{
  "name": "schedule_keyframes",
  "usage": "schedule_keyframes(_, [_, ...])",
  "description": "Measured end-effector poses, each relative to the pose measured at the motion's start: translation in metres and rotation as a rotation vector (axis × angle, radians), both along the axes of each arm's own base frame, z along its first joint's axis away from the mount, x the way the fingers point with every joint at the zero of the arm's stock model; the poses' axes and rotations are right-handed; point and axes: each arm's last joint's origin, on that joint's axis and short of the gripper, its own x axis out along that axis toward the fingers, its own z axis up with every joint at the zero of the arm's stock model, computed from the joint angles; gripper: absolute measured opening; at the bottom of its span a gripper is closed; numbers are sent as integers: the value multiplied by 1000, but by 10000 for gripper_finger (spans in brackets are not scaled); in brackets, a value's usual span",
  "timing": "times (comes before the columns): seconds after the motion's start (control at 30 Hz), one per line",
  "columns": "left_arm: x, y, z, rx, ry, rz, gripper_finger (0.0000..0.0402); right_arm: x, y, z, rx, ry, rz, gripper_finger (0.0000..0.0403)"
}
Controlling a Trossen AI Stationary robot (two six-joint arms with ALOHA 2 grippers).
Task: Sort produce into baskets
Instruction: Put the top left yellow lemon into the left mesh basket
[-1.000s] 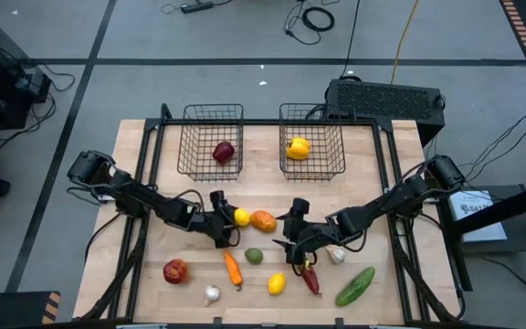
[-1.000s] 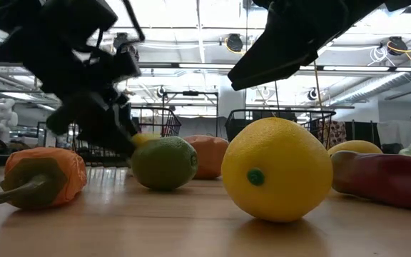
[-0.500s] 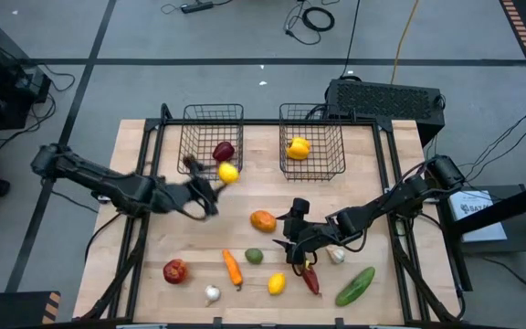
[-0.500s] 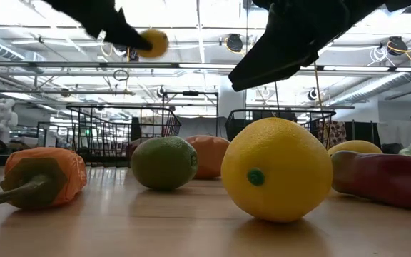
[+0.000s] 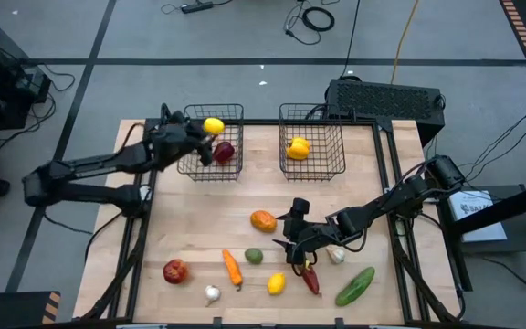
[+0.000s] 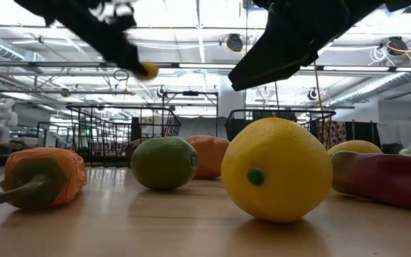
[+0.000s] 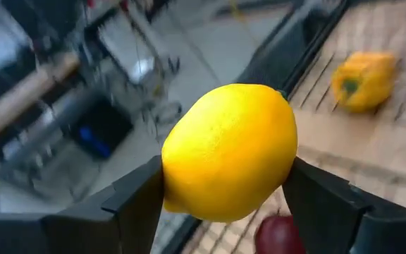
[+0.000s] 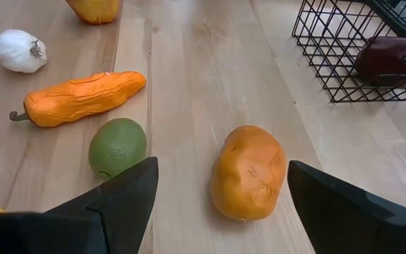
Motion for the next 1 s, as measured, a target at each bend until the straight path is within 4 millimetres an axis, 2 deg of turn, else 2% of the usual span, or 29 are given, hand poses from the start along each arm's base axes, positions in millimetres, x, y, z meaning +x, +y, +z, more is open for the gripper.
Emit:
schedule_keyframes(0.13, [-2,30,-21,-142,57,9,270,0,0,0,-1,2,0,306])
schedule_keyframes(0.3, [-3,53,-47,-320,151,-21,270,0,0,0,-1,3,-1,306])
schedule_keyframes(0.57, [7,82,-62,-467,259,-26,270,1,-4,0,-8,4,-9,306])
schedule_keyframes(0.8, [14,94,-86,-560,355,4,270,1,-4,0,-8,5,-10,306])
schedule_keyframes(1.0, [15,96,-91,-563,366,38,274,1,-4,0,-9,6,-9,306])
